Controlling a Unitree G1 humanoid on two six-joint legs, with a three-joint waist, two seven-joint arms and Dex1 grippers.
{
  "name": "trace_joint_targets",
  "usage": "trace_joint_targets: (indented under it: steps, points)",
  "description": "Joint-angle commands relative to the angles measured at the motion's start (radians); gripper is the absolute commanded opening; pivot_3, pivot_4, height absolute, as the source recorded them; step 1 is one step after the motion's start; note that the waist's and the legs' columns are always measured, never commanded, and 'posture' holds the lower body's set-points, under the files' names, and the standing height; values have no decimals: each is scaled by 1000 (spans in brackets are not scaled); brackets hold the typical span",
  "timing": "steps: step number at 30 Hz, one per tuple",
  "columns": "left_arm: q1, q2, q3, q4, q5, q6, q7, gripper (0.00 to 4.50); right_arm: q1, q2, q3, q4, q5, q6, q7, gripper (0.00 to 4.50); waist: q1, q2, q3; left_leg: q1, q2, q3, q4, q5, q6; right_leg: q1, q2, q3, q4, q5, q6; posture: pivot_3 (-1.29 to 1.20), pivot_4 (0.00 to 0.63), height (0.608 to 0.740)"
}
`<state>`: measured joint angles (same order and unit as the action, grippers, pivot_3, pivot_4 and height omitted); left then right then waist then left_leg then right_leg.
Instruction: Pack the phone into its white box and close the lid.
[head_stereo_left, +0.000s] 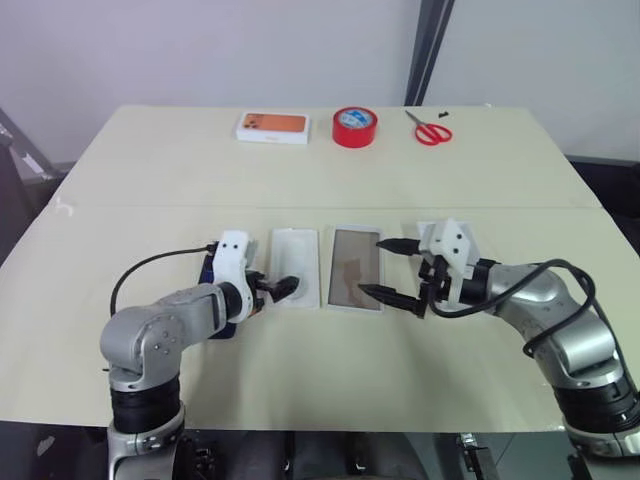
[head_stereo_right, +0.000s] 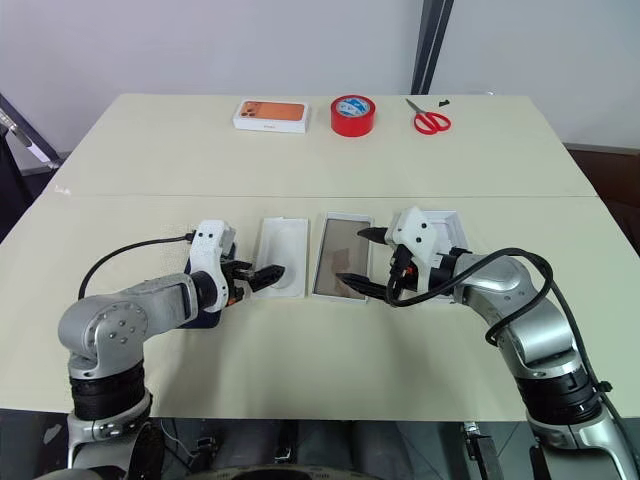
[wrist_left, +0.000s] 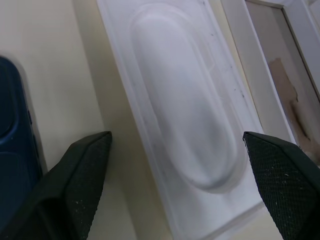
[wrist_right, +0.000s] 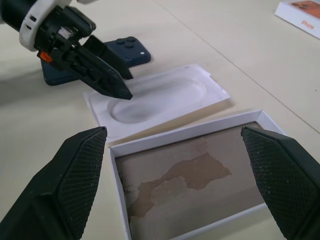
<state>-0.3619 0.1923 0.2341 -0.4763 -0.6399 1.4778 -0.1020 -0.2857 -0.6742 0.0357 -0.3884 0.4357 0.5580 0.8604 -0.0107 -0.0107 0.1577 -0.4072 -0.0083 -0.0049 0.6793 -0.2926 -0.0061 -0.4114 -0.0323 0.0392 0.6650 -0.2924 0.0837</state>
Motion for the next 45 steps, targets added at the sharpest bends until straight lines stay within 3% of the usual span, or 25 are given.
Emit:
trace_joint_targets:
  steps: [1,7,11,17,24,27,34,39,45]
  points:
    - [-15,-26,39,2,-10,10,-7,3097,6,5,8,-30,-16,-27,-11,4500,0,0,0,0,0,0,0,0,0,0,0,0,0,0,0,0,150,733]
    - [-29,-28,67,44,13,8,-4,22,19,6,16,-43,-33,-29,-27,4500,0,0,0,0,0,0,0,0,-1,0,0,0,0,0,0,0,150,733]
    - [-45,-26,110,61,27,-14,7,22,25,-1,14,-51,-33,-23,-29,4500,-1,0,0,0,0,0,0,1,-1,0,0,0,0,0,0,0,150,733]
    - [-131,-99,335,83,-51,-40,12,22,16,-27,72,-65,-64,-8,-8,4500,0,0,0,0,0,0,1,1,-1,0,0,0,0,0,0,0,150,733]
    - [-142,-102,348,75,-82,-35,7,22,-7,-81,244,-2,-207,-60,66,4500,0,-1,1,0,0,0,1,1,-2,0,0,0,0,0,0,0,150,733]
    - [-130,-103,332,64,-79,-36,7,0,-33,-66,295,46,-264,-72,63,3616,-1,-1,1,0,0,0,1,1,-3,0,0,0,0,0,0,0,150,733]
    - [-139,-138,380,35,-124,-15,19,0,-41,-55,334,17,-293,-108,109,41,0,-2,1,0,0,-1,1,2,-3,0,0,0,0,0,0,0,150,733]
    - [-177,-173,452,18,-202,29,35,0,-48,-22,369,-48,-304,-64,104,41,-1,-2,1,0,0,-1,1,2,-3,0,0,0,0,0,0,0,150,733]
    - [-188,-199,469,18,-235,101,58,0,-104,52,410,8,-375,-75,52,41,-1,-2,1,0,0,-1,1,2,-4,0,0,0,0,0,0,0,150,733]
